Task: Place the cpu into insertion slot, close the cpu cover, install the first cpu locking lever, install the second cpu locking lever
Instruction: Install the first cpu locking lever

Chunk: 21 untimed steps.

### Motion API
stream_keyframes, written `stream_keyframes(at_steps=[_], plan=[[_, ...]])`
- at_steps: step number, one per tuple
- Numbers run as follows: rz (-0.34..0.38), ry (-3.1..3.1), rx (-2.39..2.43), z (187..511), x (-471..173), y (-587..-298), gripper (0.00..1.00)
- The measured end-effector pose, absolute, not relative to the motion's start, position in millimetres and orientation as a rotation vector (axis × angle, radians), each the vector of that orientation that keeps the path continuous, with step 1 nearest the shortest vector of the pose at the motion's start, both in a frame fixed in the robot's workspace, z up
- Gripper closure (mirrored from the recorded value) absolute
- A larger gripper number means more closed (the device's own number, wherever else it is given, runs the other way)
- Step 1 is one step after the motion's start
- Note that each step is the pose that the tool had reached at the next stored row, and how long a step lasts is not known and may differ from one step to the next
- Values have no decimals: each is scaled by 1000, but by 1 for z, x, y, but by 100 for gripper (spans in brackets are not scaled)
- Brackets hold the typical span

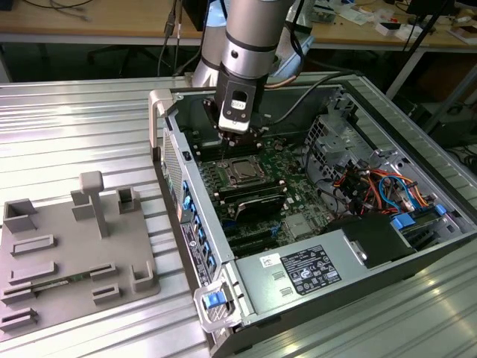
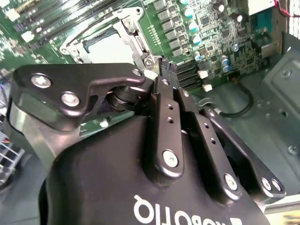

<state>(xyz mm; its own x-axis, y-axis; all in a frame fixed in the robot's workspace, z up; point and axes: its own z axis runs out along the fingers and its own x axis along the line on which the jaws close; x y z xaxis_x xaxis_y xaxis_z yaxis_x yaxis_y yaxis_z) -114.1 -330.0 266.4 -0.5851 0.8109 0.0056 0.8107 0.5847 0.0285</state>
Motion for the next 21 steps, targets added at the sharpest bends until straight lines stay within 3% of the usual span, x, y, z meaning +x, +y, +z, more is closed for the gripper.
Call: stream_keyframes(at_steps=[21], plan=[[44, 3014, 873, 261, -121, -327, 89]])
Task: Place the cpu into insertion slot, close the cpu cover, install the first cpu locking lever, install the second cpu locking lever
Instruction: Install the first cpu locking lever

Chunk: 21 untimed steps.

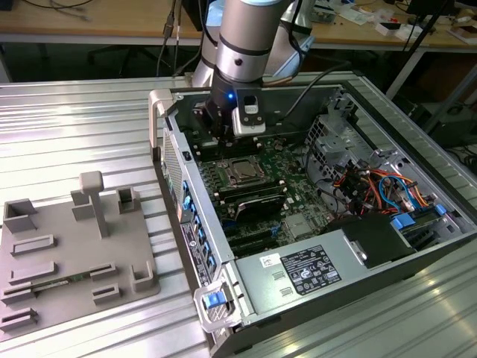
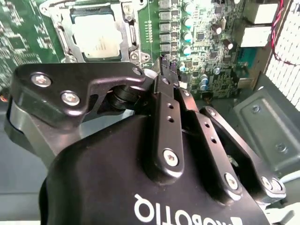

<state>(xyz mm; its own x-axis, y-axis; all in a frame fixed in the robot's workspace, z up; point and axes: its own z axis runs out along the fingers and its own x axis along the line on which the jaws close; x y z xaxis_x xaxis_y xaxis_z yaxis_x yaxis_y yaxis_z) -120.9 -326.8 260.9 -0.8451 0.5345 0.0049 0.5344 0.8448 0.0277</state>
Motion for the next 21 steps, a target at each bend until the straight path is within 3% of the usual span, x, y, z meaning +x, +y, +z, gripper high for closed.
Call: stream_keyframes(at_steps=[21], plan=[[44, 3130, 296, 257, -121, -311, 89]])
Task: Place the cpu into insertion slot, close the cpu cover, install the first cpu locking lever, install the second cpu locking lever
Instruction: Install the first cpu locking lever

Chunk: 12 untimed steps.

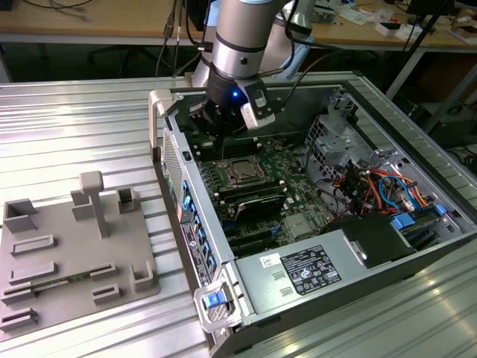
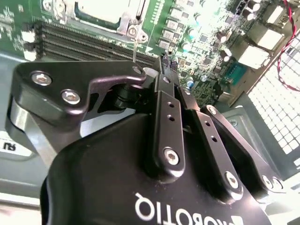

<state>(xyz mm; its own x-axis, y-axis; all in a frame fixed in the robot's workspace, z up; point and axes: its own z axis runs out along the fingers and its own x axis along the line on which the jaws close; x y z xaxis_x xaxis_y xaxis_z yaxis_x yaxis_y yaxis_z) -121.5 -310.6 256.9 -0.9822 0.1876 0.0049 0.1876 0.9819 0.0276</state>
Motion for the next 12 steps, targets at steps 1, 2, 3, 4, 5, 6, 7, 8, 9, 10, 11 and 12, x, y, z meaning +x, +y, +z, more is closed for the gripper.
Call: stream_keyframes(at_steps=[1, 2, 3, 4, 5, 6, 7, 8, 9, 10, 11, 12], plan=[[-44, -3127, -278, 257, -121, -310, 89], [-44, -3128, -262, 257, -121, -309, 89], [-44, -3129, -243, 256, -121, -308, 89], [-44, -3130, -231, 256, -121, -307, 89], [-44, -3131, -217, 256, -121, -306, 89], [-44, -3131, -209, 256, -120, -306, 89], [-44, -3132, -203, 256, -118, -305, 89], [-44, -3132, -197, 256, -115, -305, 89], [-44, -3132, -192, 255, -113, -305, 89], [-44, -3132, -186, 255, -109, -305, 89], [-44, -3133, -181, 255, -107, -305, 89], [-44, -3133, -173, 254, -104, -305, 89]])
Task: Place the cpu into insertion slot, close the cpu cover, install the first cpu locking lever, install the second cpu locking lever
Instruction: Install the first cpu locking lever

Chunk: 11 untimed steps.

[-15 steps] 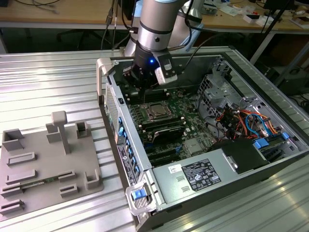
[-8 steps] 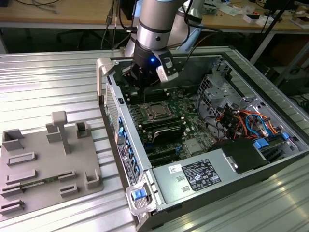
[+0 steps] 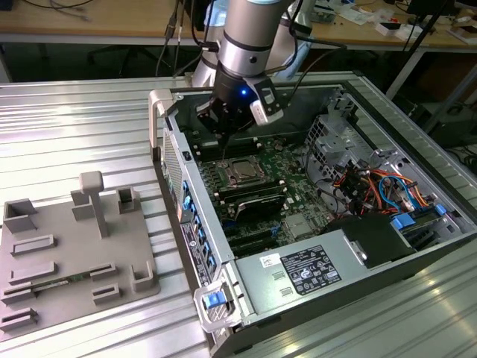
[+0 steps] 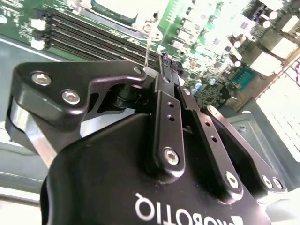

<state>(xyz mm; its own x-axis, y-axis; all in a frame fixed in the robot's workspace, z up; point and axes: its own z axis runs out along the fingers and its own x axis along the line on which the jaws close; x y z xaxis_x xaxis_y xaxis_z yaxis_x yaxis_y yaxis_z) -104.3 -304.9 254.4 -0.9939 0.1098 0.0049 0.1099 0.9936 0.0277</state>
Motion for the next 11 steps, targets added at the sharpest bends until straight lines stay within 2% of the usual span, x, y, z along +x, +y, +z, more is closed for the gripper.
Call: stream_keyframes(at_steps=[11], plan=[[-41, -3135, 61, 248, -90, -305, 89]])
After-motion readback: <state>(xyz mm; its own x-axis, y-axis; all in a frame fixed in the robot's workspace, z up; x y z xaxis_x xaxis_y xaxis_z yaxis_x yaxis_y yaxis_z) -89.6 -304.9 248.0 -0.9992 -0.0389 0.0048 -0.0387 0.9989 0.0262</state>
